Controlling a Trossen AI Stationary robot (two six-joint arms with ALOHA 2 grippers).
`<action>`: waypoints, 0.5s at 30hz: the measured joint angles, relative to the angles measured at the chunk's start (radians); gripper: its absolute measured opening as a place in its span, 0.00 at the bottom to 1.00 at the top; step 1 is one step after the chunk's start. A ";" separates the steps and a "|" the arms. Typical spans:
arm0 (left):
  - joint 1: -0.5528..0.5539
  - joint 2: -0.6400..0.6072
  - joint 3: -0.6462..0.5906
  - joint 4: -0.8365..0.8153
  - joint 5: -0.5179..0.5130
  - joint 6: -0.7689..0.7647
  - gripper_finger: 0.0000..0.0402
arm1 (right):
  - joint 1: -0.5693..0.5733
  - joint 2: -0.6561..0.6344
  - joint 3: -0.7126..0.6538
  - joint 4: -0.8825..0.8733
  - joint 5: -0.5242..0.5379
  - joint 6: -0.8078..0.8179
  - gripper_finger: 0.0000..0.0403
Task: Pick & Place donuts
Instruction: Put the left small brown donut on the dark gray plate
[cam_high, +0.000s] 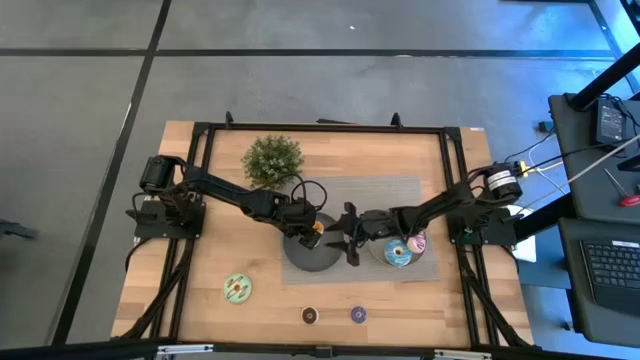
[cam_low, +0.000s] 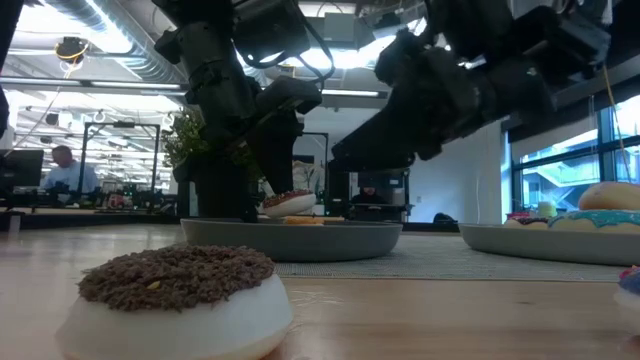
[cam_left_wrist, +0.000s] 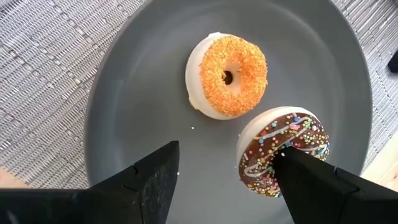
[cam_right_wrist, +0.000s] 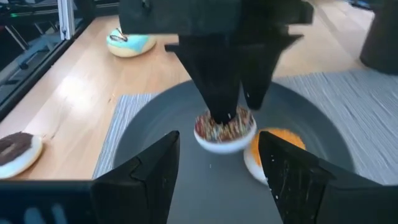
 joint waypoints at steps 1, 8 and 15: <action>0.000 0.000 0.000 0.000 0.000 0.000 0.61 | 0.000 0.012 0.014 -0.002 0.000 -0.007 0.55; 0.000 0.000 0.000 0.000 0.000 0.000 0.61 | 0.000 0.096 0.091 -0.010 -0.014 -0.004 0.55; -0.001 0.000 0.000 0.000 0.000 0.000 0.61 | -0.002 0.129 0.119 -0.008 -0.016 -0.004 0.55</action>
